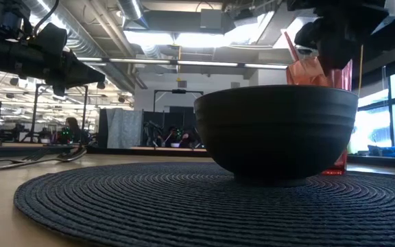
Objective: Pick & Place Utensil
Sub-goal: Put the orange cup on the blue mat to the top right of the black bowl, then put the black spoon into the black bowl
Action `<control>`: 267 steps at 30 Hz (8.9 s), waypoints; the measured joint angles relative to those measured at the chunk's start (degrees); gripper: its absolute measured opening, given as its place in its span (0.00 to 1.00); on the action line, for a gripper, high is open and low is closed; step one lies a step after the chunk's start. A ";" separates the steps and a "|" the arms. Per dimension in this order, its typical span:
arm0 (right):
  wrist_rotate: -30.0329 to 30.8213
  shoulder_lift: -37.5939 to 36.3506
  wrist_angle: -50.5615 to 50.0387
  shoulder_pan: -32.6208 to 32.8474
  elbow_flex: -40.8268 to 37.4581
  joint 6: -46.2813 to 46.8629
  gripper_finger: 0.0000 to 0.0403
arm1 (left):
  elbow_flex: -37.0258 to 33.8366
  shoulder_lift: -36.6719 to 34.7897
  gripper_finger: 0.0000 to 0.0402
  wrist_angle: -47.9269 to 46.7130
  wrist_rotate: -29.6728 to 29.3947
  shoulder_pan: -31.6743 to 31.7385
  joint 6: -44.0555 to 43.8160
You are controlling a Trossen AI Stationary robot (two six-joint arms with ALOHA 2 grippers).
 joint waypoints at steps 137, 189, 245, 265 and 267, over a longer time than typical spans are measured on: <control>-24.28 -66.69 97.75 -49.35 -69.91 -8.85 0.03 | 35.15 64.33 0.22 -46.80 19.15 -17.78 -55.48; -30.51 -66.68 92.68 -49.33 -69.91 -4.59 0.04 | 62.61 76.52 0.01 -57.28 3.71 -17.44 -20.46; -30.51 -66.70 85.32 -49.35 -69.93 -0.28 0.06 | 132.56 129.94 0.05 -83.92 -21.68 -35.08 55.88; -30.51 -66.68 83.69 -49.33 -69.93 -0.90 0.06 | 132.56 129.94 0.08 -84.12 -18.45 -34.99 58.05; -30.51 -66.70 83.68 -49.33 -69.93 -0.90 0.06 | 132.56 130.03 0.09 -84.10 -17.47 -34.99 58.02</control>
